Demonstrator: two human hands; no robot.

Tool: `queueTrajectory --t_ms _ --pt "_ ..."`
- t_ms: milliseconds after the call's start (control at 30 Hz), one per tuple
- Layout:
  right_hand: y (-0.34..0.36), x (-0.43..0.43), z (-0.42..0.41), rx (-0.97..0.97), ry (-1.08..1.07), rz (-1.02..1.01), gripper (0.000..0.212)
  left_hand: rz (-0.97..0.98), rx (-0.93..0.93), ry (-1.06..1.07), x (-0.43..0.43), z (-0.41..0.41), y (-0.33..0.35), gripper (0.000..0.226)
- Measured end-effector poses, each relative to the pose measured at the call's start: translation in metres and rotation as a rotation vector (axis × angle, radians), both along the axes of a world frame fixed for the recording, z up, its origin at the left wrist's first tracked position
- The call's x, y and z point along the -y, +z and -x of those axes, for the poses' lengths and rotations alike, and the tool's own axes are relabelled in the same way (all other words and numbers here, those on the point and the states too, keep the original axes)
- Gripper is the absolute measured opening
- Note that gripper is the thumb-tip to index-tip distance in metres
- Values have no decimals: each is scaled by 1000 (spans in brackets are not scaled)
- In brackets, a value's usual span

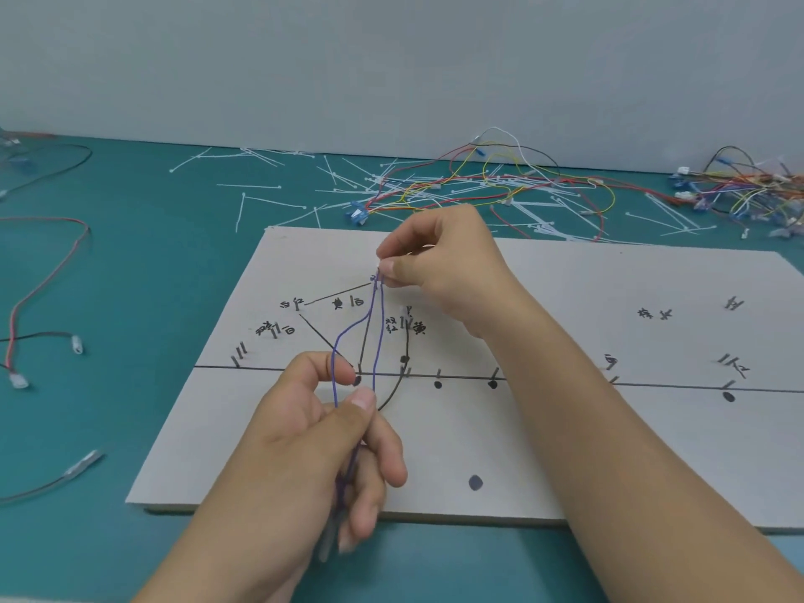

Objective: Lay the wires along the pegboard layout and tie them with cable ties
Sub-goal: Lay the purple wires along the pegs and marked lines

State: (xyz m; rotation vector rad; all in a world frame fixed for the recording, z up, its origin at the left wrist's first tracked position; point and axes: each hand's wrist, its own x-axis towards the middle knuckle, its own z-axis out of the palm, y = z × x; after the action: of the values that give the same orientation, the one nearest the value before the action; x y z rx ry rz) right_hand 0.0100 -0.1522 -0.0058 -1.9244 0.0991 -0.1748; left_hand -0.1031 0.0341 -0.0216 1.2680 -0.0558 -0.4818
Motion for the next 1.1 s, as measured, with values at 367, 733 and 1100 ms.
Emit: queueTrajectory --t_ms 367,733,1100 --pt "1 10 0 -80 69 -73 26 40 -20 -10 -1 0 -6 16" --pt "0 11 0 -83 64 -58 18 40 12 8 0 -3 -10 15" --pt "0 10 -2 -7 -1 99 18 42 21 4 0 -3 -9 37"
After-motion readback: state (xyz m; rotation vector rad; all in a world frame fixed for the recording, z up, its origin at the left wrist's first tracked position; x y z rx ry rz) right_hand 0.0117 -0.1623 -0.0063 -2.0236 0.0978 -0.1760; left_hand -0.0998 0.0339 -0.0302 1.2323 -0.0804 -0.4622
